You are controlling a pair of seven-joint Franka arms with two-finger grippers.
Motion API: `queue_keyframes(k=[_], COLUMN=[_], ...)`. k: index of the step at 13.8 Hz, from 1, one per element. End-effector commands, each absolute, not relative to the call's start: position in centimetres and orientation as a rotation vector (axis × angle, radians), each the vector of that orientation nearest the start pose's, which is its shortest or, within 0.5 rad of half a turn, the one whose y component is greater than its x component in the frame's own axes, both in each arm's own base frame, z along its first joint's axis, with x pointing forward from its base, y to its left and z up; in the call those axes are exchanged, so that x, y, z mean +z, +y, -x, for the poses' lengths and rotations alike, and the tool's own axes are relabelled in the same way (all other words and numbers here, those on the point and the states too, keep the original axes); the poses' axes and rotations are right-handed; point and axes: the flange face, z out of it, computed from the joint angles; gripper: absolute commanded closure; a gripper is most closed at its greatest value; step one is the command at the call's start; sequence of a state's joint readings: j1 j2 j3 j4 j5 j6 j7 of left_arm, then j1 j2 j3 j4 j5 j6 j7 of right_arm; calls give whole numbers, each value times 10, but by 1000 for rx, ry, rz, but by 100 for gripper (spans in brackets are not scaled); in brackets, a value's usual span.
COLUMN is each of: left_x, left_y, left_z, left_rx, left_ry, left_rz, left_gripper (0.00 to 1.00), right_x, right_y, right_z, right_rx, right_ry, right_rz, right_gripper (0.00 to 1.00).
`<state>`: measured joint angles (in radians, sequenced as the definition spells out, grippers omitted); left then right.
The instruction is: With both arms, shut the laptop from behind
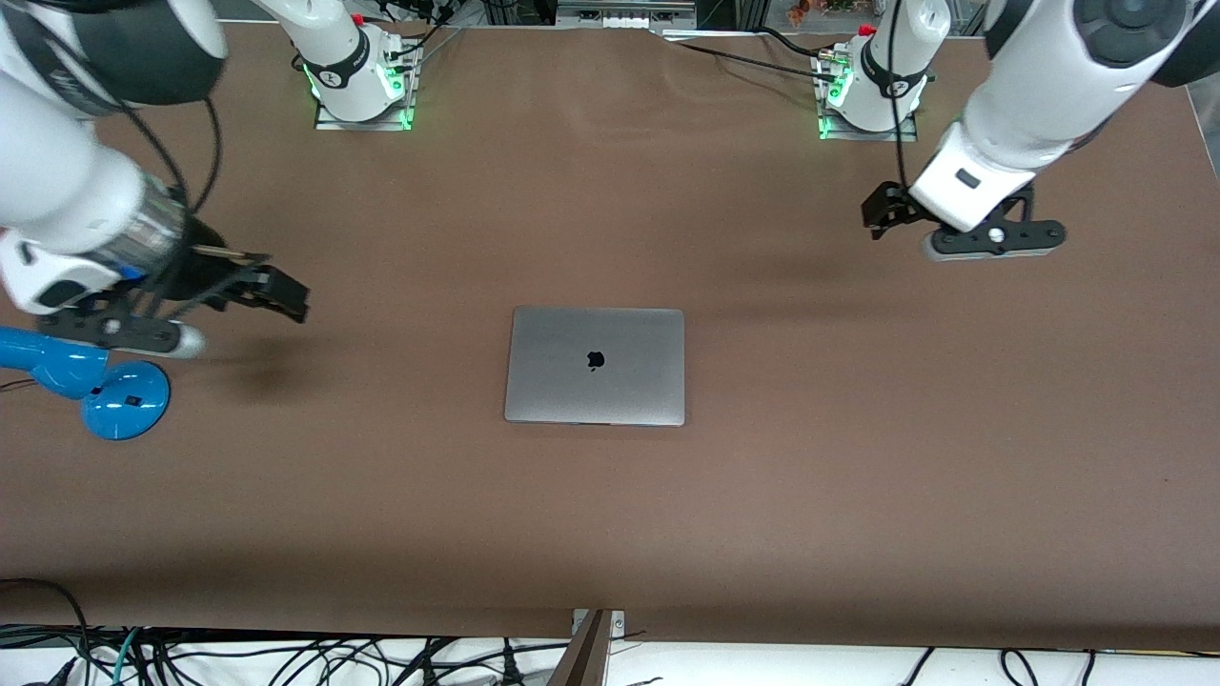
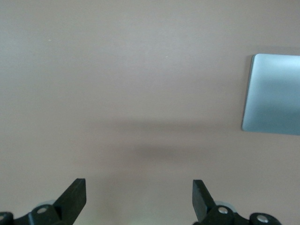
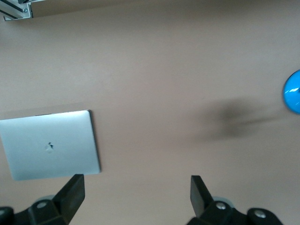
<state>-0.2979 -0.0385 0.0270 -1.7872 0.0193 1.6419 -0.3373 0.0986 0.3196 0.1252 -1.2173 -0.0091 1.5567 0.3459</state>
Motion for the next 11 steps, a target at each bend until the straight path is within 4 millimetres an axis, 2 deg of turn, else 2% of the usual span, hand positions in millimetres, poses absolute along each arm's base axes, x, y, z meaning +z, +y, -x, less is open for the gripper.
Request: queue_keyframes(k=[1,4,7,9,11], left_x=[558,567,576,592,596], left_y=[-110,-64,-32,-23,-23], left_z=[-505,-514,-513,-510,-507], left_rx=[158,155,191,214,231], left_ry=[-34,-18,4,13,23], left_rz=[3134,3153,3163,3167,3166], left_gripper=[0,0,0,0,0], right_x=[608,613,610,608,611], right_y=[92,48,11,-2,-6], right_z=[-631,-632,-634,-632,-625], right_rx=[-8,-15,-9,15,59], right_ry=[110,12,14,-30,-72], right_rz=[3095,3099,3100,3123,3171], right_gripper=[0,0,0,0,0])
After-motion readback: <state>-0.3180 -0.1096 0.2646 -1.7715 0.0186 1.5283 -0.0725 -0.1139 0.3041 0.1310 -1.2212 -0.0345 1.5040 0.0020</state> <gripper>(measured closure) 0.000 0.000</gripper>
